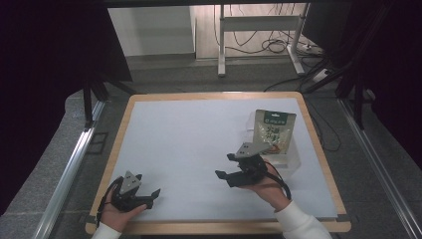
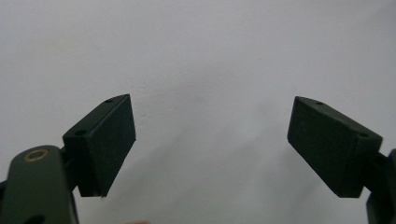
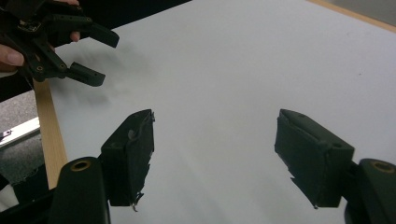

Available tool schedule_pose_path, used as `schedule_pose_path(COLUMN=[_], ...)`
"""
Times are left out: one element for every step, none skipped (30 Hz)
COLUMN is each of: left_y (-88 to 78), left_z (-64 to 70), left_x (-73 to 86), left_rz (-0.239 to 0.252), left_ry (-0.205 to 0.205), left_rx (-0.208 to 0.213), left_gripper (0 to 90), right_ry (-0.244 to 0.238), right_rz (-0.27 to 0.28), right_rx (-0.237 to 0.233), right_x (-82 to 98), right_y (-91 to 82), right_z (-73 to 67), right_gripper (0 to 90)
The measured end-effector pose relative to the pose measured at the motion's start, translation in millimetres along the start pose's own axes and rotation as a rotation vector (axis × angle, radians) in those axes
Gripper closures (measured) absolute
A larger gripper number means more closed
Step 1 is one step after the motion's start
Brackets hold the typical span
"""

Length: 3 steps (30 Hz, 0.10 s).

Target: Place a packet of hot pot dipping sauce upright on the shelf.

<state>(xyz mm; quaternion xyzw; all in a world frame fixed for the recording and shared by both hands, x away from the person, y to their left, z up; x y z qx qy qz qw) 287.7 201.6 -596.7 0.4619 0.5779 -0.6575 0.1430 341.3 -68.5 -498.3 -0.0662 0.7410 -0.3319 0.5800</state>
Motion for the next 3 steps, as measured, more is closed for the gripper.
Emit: schedule_pose_path(left_y=[0.1,0.3,0.5], left_z=[-0.2,-0.7,-0.9], left_x=[-0.2,-0.3,-0.3], left_rz=[0.0,-0.001,-0.001], left_ry=[-0.001,-0.003,-0.004], left_rx=[0.001,0.0,0.001], left_gripper=[15.2,15.2,15.2], right_ry=[-0.006,-0.01,-0.011], right_rz=[0.004,0.006,0.008], right_rx=[0.001,0.003,0.006], right_x=[-0.9,-1.3,-1.8], right_y=[0.2,0.0,0.2], right_z=[-1.5,-2.1,-3.1], right_gripper=[27.5,27.1,26.6])
Point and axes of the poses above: each handheld gripper's, and its own axes: y roughly forward along the jaws, x roughly out of its underside, z roughly to its right, the point moved 9 cm from there along y, roughly forward along the jaws, and after that the axes turned 6 degrees about -x, right-handed, at the moved point
